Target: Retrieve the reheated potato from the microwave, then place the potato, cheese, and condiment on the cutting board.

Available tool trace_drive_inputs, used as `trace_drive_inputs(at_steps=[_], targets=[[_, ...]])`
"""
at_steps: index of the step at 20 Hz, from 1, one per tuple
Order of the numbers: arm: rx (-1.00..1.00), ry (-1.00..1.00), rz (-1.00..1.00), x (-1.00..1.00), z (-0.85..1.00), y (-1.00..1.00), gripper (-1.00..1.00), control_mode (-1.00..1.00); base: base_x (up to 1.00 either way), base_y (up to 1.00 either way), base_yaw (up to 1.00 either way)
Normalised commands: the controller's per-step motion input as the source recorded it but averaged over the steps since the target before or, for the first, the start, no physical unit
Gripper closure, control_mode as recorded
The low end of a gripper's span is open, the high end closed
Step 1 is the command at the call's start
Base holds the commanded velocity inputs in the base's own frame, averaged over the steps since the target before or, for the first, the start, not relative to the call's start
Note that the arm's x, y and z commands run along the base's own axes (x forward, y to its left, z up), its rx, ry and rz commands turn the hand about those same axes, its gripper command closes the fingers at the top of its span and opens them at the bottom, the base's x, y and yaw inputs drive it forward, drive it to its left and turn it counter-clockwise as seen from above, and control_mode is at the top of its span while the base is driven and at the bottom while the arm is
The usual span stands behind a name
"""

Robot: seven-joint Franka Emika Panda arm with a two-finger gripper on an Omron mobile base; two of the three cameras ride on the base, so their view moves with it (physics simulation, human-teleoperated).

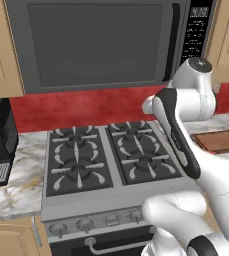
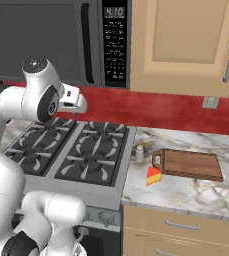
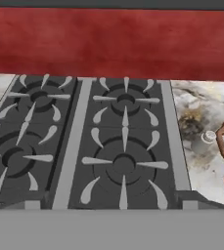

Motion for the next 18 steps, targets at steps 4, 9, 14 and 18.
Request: trace_drive_inputs(at_steps=[4, 9, 14, 18], targets=[[0.01, -0.58, -0.04, -0.20, 0.23, 0.00, -1.00, -1.00, 0.00, 0.00, 0.00], [0.02, -0.23, -0.05, -0.10, 0.42, -0.01, -1.00, -1.00, 0.00, 0.00, 0.00], [0.07, -0.01, 0.00, -0.03, 0.64, -0.14, -1.00, -1.00, 0.00, 0.00, 0.00], [0.06, 0.10, 0.00, 0.00, 0.71, -0.14, -1.00, -1.00, 0.00, 0.00, 0.00]])
